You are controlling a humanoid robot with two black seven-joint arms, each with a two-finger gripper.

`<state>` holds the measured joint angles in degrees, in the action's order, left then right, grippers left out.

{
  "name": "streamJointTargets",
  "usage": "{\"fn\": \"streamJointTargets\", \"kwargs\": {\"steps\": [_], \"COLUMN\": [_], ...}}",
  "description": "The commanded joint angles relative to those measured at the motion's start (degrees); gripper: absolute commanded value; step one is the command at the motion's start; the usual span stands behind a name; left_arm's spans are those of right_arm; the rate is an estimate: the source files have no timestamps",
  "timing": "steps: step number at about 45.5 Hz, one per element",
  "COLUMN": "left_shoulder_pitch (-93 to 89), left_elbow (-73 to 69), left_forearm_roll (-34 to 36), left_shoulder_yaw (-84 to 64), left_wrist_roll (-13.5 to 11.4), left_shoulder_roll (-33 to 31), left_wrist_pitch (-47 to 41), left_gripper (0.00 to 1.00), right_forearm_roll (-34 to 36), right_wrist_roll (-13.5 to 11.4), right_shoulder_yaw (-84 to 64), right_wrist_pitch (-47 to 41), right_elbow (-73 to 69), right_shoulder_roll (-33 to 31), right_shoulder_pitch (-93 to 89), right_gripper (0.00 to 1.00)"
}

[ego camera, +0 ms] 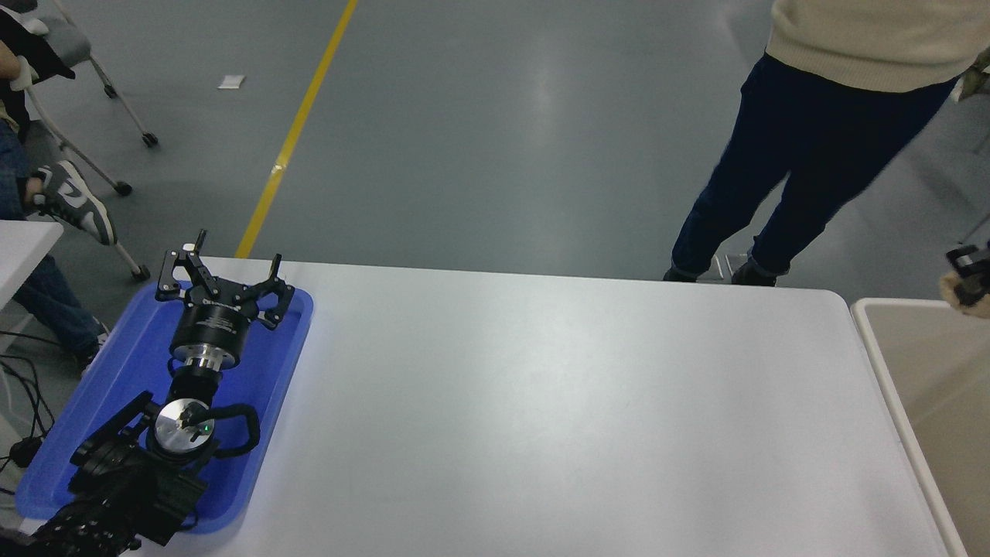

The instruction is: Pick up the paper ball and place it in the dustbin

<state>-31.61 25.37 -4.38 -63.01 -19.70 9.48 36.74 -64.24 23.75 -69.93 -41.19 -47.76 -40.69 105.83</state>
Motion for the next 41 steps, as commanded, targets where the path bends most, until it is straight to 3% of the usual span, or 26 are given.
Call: {"fn": "streamJointTargets", "kwargs": {"steps": [1, 8, 21, 31, 41], "left_shoulder_pitch": [0.06, 0.06, 0.06, 0.06, 0.06], "left_elbow": [-0.06, -0.06, -0.06, -0.06, -0.06], "left_forearm_roll": [-0.02, -0.02, -0.1, -0.1, -0.1], "left_shoulder_yaw": [0.0, 0.0, 0.0, -0.09, -0.09], "left_wrist_roll": [0.01, 0.01, -0.08, -0.08, -0.16], "left_shoulder_roll": [0.01, 0.01, 0.01, 0.01, 0.01], "left_wrist_pitch": [-0.01, -0.01, -0.01, -0.09, -0.09], "left_gripper": [1.0, 1.0, 1.0, 1.0, 1.0], "right_forearm_roll": [-4.75, -2.91, 16.07, 28.81, 31.9], "right_wrist_roll": [1.74, 2.27, 1.3, -3.0, -4.32], "right_shoulder_yaw": [1.9, 1.99, 2.34, 3.39, 10.42], "right_wrist_pitch": [9.89, 16.48, 24.66, 31.43, 33.89], "right_elbow": [20.75, 32.45, 44.32, 45.38, 45.29], "right_shoulder_roll": [-1.5, -0.71, 4.12, 8.25, 11.77], "right_shoulder_pitch": [-21.78, -36.11, -55.46, -63.9, -67.24], "right_gripper": [0.0, 0.02, 0.02, 0.02, 0.06]}}
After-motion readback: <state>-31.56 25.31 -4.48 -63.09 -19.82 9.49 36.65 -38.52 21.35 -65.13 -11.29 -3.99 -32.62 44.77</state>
